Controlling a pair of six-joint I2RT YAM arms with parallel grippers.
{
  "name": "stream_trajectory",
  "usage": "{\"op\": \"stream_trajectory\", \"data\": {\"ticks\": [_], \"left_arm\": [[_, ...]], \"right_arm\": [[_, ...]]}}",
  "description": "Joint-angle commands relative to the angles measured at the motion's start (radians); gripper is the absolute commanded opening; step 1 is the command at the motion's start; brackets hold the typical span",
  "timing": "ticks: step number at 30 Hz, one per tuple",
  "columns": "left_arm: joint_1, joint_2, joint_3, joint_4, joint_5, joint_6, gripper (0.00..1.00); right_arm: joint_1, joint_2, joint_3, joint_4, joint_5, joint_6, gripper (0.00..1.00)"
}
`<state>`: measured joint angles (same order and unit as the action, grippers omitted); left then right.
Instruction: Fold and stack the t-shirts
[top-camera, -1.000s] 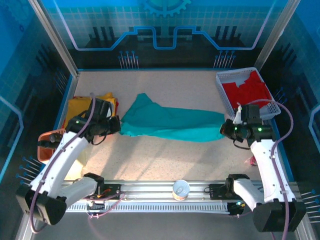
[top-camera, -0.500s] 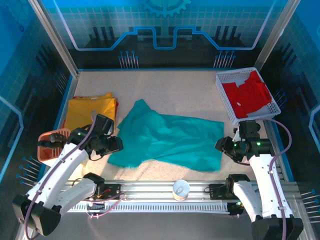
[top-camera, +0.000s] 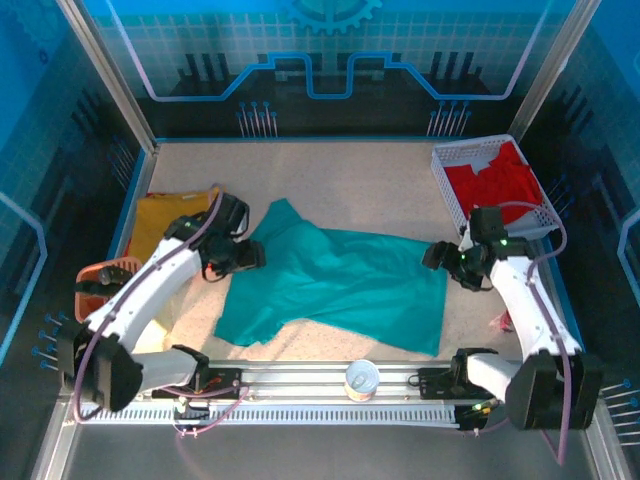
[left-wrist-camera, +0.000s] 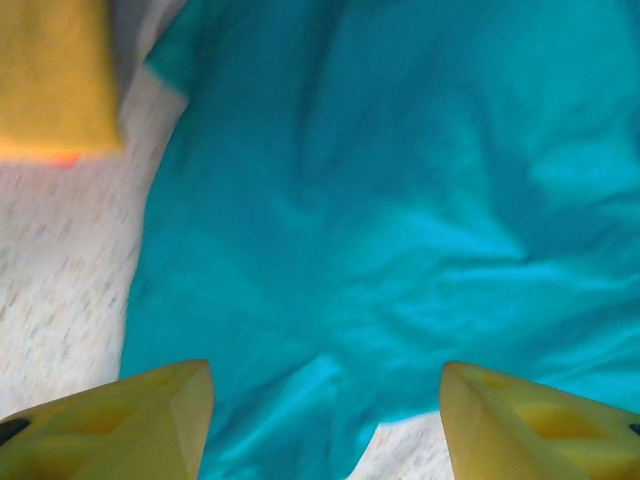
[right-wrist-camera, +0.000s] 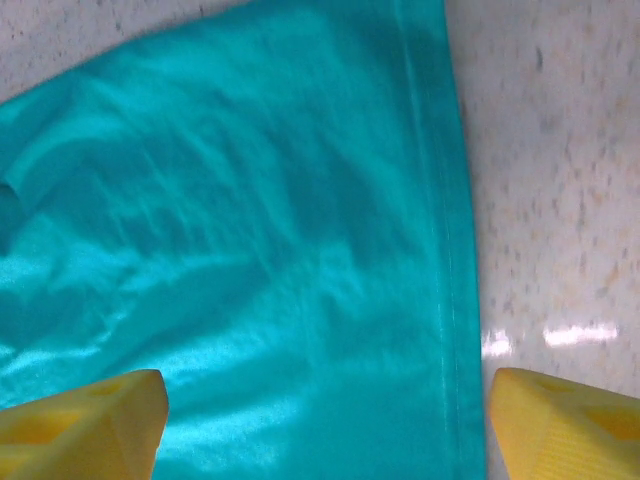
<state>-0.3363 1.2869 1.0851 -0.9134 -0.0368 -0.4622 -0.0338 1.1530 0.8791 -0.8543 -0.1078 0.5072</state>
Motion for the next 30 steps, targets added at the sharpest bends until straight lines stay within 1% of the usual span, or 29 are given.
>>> {"op": "stream_trajectory", "data": {"ticks": [1, 5, 10, 13, 21, 25, 28, 30], "left_arm": [[0.019, 0.112, 0.092, 0.135, 0.001, 0.076, 0.64], [0.042, 0.275, 0.199, 0.207, 0.029, 0.131, 0.65], [0.130, 0.469, 0.340, 0.247, 0.060, 0.171, 0.65], [0.164, 0.569, 0.410, 0.265, 0.099, 0.172, 0.66], [0.162, 0.746, 0.530, 0.318, 0.139, 0.128, 0.70], [0.133, 0.825, 0.589, 0.316, 0.141, 0.114, 0.70], [0.106, 0.889, 0.640, 0.283, 0.126, 0.112, 0.70], [0.097, 0.925, 0.663, 0.258, 0.119, 0.099, 0.69]], "right_arm": [[-0.004, 0.080, 0.057, 0.110, 0.051, -0.043, 0.85], [-0.011, 0.214, 0.087, 0.173, 0.079, -0.032, 0.84], [-0.012, 0.372, 0.142, 0.206, 0.094, -0.018, 0.81], [-0.013, 0.446, 0.163, 0.230, 0.105, -0.006, 0.81], [-0.009, 0.620, 0.267, 0.203, 0.121, -0.019, 0.83], [0.001, 0.677, 0.297, 0.201, 0.142, -0.032, 0.84], [0.009, 0.715, 0.312, 0.198, 0.139, -0.041, 0.81], [0.015, 0.733, 0.319, 0.196, 0.134, -0.044, 0.76]]}}
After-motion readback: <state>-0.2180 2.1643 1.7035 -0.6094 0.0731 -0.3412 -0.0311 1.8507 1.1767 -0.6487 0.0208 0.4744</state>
